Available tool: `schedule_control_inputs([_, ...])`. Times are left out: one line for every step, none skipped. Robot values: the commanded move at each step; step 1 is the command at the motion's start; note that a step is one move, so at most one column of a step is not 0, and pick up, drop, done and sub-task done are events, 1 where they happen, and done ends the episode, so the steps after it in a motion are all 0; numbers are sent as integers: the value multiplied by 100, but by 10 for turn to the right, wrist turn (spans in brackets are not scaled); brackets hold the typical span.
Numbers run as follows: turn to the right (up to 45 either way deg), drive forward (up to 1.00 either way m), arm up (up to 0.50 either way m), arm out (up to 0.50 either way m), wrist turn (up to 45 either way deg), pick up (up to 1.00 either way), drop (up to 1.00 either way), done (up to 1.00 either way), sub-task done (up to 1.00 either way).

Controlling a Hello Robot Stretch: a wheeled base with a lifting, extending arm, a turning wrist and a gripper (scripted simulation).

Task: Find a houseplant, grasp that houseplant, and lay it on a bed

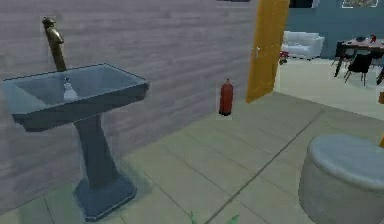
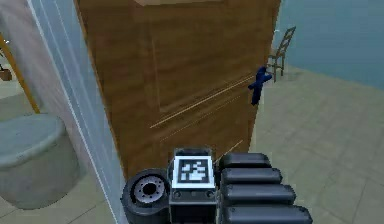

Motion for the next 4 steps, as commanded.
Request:
schedule_control_inputs([0, 40, 0, 0, 0, 0, 0, 0, 0])
schedule_control_inputs([120, 0, 0, 0, 0, 0, 0, 0, 0])
schedule_control_inputs([0, 90, 0, 0, 0, 0, 0, 0, 0])
schedule_control_inputs([270, 0, 0, 0, 0, 0, 0, 0, 0])
